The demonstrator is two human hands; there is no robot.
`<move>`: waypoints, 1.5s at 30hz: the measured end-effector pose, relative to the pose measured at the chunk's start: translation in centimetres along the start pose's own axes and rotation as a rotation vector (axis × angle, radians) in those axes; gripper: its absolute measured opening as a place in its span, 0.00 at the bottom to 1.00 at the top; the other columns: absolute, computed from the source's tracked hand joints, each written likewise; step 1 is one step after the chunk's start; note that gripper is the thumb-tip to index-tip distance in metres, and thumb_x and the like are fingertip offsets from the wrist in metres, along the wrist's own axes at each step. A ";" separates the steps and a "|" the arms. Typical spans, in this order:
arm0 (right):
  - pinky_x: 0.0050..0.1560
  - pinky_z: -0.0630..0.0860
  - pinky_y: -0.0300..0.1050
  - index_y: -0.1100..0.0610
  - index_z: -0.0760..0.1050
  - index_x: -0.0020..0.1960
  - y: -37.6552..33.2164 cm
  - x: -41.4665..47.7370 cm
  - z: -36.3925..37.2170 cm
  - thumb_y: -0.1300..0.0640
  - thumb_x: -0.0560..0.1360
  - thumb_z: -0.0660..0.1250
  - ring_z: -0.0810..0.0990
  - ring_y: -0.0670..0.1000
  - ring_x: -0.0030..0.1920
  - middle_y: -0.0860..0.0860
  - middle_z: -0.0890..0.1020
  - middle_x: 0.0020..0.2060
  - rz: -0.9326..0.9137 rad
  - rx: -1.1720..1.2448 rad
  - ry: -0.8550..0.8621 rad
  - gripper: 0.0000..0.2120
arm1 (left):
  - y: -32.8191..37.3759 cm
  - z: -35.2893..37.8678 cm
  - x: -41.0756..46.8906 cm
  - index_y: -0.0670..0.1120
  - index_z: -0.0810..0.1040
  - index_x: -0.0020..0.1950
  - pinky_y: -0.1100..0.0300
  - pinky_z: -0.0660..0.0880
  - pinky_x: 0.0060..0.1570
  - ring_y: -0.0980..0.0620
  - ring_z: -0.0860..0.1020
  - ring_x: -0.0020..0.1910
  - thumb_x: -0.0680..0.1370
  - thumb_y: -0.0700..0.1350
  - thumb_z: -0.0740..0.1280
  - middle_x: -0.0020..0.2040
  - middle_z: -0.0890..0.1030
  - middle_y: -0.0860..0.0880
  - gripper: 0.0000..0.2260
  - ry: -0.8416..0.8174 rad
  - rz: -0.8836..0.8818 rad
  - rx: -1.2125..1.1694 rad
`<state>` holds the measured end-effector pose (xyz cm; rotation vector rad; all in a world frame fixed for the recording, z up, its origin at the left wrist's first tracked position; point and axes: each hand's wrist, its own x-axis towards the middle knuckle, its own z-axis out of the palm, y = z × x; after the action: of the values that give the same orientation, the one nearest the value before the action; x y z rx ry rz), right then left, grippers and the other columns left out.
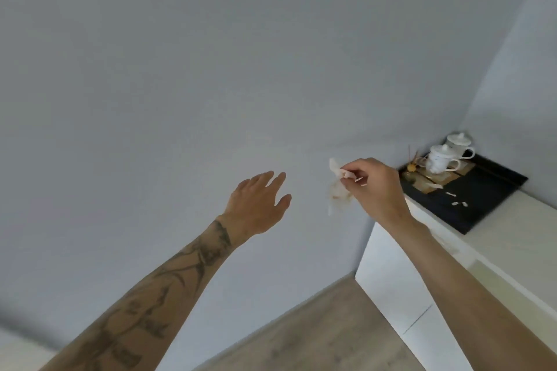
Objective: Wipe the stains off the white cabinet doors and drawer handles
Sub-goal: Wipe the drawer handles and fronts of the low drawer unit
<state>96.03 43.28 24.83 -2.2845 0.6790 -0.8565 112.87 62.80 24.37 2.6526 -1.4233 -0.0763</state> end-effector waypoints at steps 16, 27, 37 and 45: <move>0.46 0.81 0.42 0.55 0.86 0.50 -47.2 -28.3 24.4 0.61 0.77 0.75 0.84 0.49 0.43 0.50 0.84 0.44 -0.575 0.269 -0.525 0.04 | -28.0 -11.0 -59.4 0.52 0.57 0.85 0.49 0.57 0.80 0.48 0.60 0.82 0.86 0.63 0.53 0.84 0.61 0.49 0.29 0.180 -0.760 0.069; 0.43 0.73 0.23 0.57 0.87 0.51 -78.5 -57.7 39.6 0.64 0.76 0.76 0.82 0.42 0.42 0.47 0.84 0.43 -0.890 0.458 -0.837 0.06 | -40.7 -13.5 -100.7 0.52 0.55 0.86 0.49 0.54 0.81 0.48 0.56 0.83 0.87 0.63 0.52 0.85 0.59 0.49 0.30 0.196 -1.216 0.086; 0.49 0.80 0.42 0.57 0.86 0.50 -102.3 -80.8 54.6 0.63 0.75 0.77 0.84 0.49 0.43 0.49 0.85 0.43 -1.121 0.646 -1.068 0.05 | -52.0 -15.4 -128.4 0.52 0.57 0.85 0.49 0.56 0.81 0.48 0.59 0.83 0.86 0.62 0.54 0.84 0.61 0.50 0.29 0.207 -1.582 0.074; 0.50 0.82 0.42 0.57 0.86 0.52 -120.0 -97.4 62.2 0.61 0.76 0.77 0.85 0.48 0.44 0.50 0.86 0.44 -1.246 0.739 -1.229 0.05 | -60.4 -16.9 -147.9 0.53 0.56 0.85 0.51 0.55 0.81 0.49 0.58 0.83 0.86 0.63 0.52 0.84 0.60 0.50 0.29 0.231 -1.792 0.100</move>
<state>105.31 209.54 29.34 -1.7940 -1.4357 0.0607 82.64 220.49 30.22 2.8239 1.2282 0.1307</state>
